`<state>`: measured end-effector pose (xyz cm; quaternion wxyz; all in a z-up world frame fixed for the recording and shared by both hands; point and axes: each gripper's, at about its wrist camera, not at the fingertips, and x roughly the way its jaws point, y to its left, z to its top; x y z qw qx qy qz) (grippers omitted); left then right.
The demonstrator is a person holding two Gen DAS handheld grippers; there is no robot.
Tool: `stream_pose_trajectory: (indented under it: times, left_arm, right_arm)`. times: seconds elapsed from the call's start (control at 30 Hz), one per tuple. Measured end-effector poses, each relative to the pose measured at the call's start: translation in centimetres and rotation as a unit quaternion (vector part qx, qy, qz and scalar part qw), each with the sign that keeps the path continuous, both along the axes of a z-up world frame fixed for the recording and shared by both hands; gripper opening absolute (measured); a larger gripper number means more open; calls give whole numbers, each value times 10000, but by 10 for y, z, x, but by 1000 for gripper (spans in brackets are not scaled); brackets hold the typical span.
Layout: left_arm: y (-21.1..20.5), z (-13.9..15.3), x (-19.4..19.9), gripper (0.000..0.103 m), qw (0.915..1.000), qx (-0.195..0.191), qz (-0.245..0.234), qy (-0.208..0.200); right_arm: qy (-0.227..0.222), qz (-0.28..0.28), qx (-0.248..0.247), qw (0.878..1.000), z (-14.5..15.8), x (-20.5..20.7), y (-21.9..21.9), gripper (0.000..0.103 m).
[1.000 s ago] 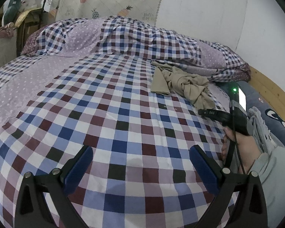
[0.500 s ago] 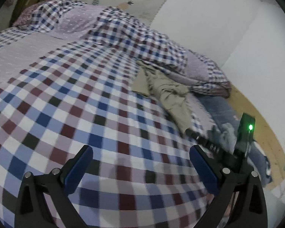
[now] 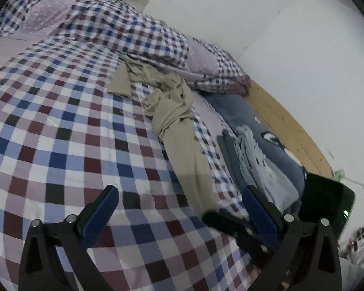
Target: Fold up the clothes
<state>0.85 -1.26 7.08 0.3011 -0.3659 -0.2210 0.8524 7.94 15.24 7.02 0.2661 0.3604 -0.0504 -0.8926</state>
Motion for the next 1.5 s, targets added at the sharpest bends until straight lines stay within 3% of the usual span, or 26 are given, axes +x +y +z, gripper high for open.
stream_pose_trajectory:
  times: [0.13, 0.3, 0.4, 0.47, 0.5, 0.63, 0.67, 0.73, 0.8, 0.9, 0.93, 1.1, 1.23, 1.5]
  left_arm:
    - [7, -5, 1, 103, 10000, 3, -79, -55]
    - [22, -15, 3, 103, 9996, -68, -254, -133]
    - [31, -19, 5, 103, 9992, -196, -336, -100]
    - [44, -24, 6, 103, 9983, -444, -383, -53]
    - [49, -25, 6, 103, 9978, -524, -411, -40]
    - [69, -29, 10, 101, 9955, -807, -494, 100]
    - [73, -31, 10, 95, 9949, -862, -507, 103]
    - [77, -36, 8, 71, 9942, -964, -469, 32]
    - [77, -41, 4, 29, 9939, -1039, -355, -142]
    - [69, -46, 1, 6, 9954, -899, -190, -285]
    - [65, -45, 2, 4, 9961, -823, -141, -270]
    - [30, -17, 7, 3, 9993, -182, 327, 92]
    - [-10, 3, 3, 3, 9957, 377, 816, 230]
    - [-60, 15, -1, 2, 9873, 926, 1264, 272]
  right_arm:
    - [-101, 10, 42, 9999, -6, 27, 6, 2]
    - [-217, 228, 26, 9995, -12, 30, 22, 6]
    - [-120, 656, 367, 9971, -7, 34, 24, 16]
    - [15, 826, 529, 9952, -2, 37, 32, 44]
    - [71, 832, 572, 9949, 0, 39, 36, 49]
    - [105, 357, 449, 9983, 1, 32, 72, 51]
    - [48, 243, 458, 9986, -1, 29, 77, 51]
    - [-70, 27, 488, 9988, -6, 23, 86, 51]
    - [-173, -116, 501, 9985, -11, 19, 93, 51]
    - [-161, -120, 492, 9986, -11, 17, 93, 51]
    - [-147, -124, 486, 9986, -12, 17, 92, 52]
    - [-52, -260, 553, 9981, -15, 14, 93, 53]
    - [57, -538, 447, 9975, -16, -5, 101, 57]
    - [-26, -917, 109, 9957, -20, -51, 104, 63]
